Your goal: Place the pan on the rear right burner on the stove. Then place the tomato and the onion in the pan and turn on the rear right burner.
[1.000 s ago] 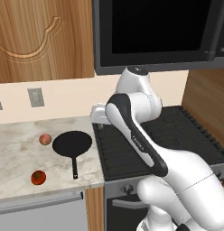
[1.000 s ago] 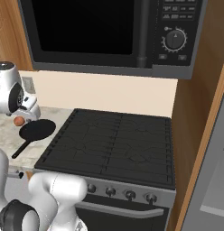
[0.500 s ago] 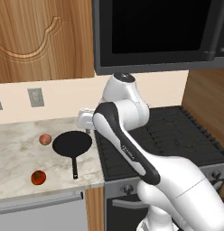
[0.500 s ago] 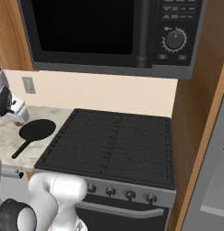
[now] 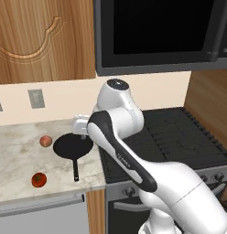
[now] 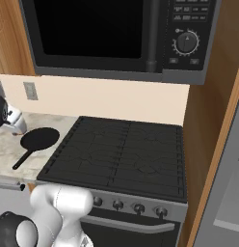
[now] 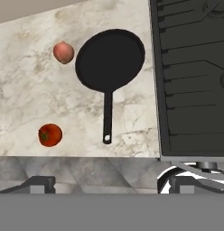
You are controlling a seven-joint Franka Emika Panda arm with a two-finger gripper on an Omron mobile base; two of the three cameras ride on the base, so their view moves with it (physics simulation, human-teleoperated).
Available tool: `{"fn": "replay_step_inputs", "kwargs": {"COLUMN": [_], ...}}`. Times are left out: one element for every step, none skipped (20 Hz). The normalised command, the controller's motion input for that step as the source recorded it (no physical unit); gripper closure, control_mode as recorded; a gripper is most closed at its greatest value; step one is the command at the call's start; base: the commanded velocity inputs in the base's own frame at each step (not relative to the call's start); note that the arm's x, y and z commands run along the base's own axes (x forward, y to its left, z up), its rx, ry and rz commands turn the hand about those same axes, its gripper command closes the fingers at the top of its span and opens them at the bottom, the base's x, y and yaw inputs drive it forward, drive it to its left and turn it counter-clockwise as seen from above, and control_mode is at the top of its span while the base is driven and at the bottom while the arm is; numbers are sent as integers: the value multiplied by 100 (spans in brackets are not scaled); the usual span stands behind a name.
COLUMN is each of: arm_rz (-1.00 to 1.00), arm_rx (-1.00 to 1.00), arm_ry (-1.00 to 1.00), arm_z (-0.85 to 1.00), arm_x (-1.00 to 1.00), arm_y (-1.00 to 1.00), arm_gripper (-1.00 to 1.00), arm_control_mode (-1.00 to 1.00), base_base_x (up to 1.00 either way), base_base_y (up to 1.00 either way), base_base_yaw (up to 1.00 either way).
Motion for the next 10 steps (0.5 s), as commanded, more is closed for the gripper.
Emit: {"fn": "replay_step_inputs", "kwargs": {"arm_rz": [0, 0, 0, 0, 0, 0, 0, 0, 0, 0], "arm_rx": [0, 0, 0, 0, 0, 0, 0, 0, 0, 0], "arm_ry": [0, 0, 0, 0, -1, -1, -2, -2, -4, -5], "arm_z": [-18, -20, -23, -24, -24, -24, -24, -21, -20, -18], "arm_x": [3, 4, 5, 6, 4, 2, 0, 0, 0, 0], "arm_y": [0, 0, 0, 0, 0, 0, 0, 1, 9, 9], "arm_gripper": [-100, -100, -100, -100, -100, -100, -100, -100, -100, -100], "arm_control_mode": [-100, -100, -100, -100, -100, -100, -100, -100, -100, -100], "base_base_x": [0, 0, 0, 0, 0, 0, 0, 0, 0, 0], "base_base_y": [0, 0, 0, 0, 0, 0, 0, 0, 0, 0], "base_base_yaw": [0, 0, 0, 0, 0, 0, 0, 0, 0, 0]}}
